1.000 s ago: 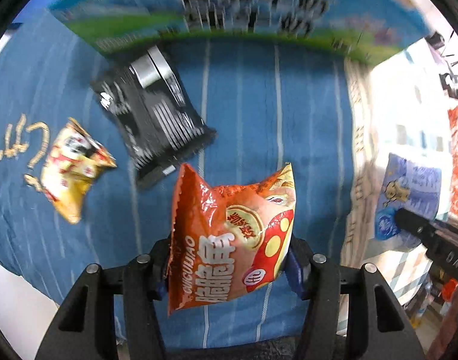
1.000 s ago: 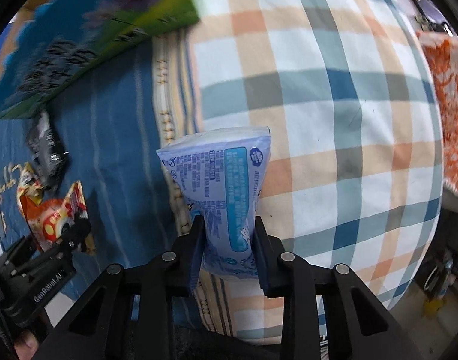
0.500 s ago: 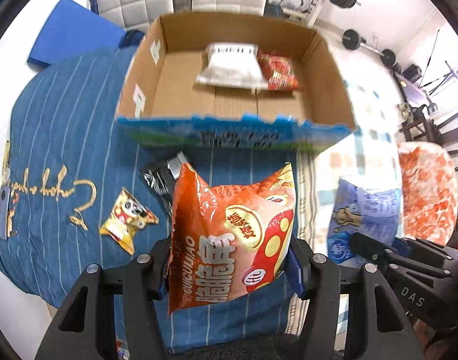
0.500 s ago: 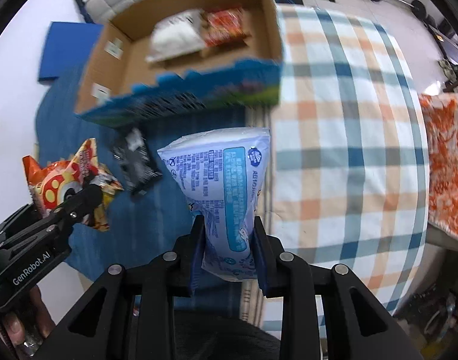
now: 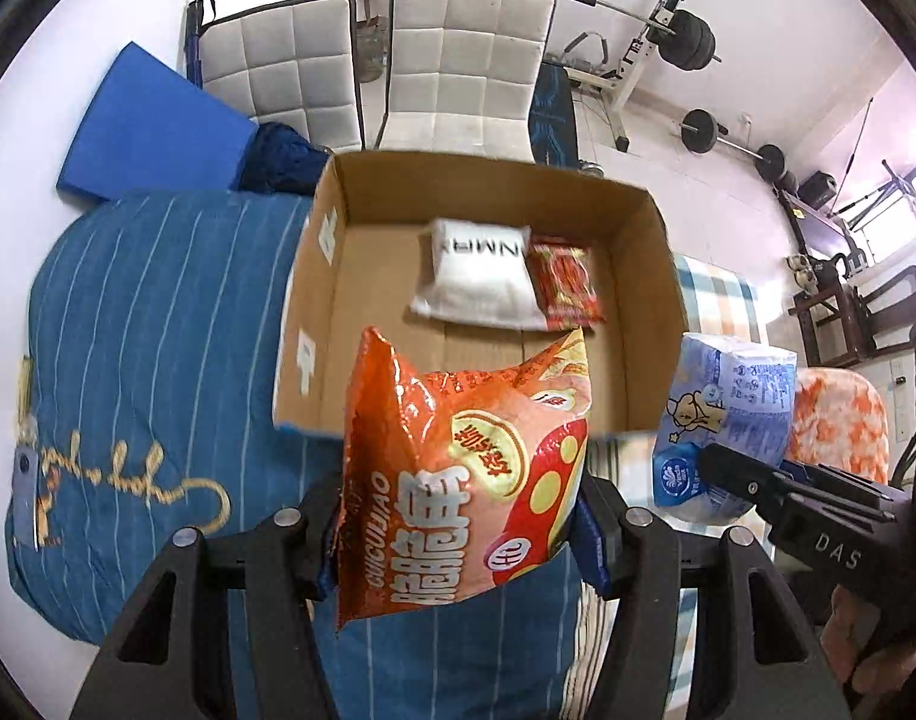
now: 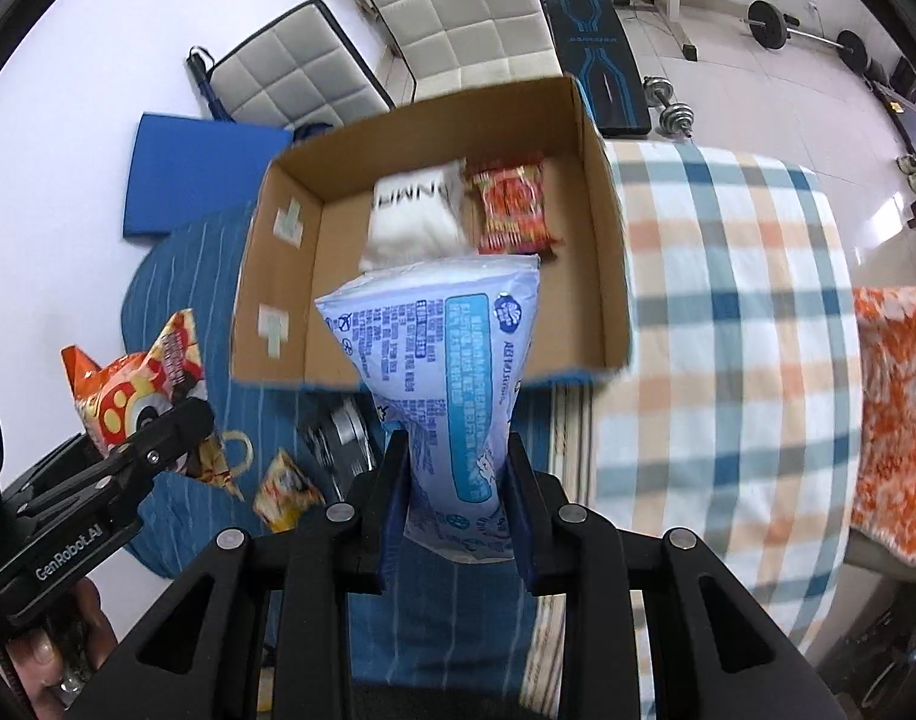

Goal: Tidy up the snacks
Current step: 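Lower both bags into the box beside the others and open both tools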

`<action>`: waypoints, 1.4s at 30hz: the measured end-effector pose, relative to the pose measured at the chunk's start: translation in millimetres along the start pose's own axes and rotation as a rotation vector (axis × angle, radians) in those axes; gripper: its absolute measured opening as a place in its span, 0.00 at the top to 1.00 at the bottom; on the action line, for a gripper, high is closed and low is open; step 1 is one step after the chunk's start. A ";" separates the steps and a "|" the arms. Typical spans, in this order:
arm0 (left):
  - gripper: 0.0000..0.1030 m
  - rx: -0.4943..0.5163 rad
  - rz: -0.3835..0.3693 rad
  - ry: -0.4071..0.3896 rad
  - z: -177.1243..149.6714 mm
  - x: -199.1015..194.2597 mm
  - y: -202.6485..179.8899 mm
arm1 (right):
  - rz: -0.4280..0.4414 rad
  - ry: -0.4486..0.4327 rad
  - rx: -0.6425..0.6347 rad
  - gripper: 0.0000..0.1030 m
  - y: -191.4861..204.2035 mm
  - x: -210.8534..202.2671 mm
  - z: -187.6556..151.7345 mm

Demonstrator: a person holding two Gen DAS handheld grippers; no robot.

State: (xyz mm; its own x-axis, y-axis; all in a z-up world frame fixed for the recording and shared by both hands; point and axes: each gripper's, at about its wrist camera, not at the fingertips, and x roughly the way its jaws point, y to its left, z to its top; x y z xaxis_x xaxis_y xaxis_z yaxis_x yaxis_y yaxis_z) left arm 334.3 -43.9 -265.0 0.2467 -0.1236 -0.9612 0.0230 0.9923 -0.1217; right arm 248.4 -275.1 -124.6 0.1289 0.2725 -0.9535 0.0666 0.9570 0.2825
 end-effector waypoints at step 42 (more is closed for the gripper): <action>0.44 -0.065 0.022 0.376 153.1 220.4 59.7 | -0.217 0.304 0.021 0.56 -33.7 214.0 119.4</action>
State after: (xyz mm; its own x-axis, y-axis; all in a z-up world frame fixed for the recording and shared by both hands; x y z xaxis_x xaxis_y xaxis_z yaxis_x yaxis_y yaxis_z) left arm 538.3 -10.7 -446.2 -0.1262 -0.1086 -0.9860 -0.0432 0.9937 -0.1039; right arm 392.0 -261.0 -325.6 -0.1899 0.0836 -0.9782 0.0806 0.9943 0.0693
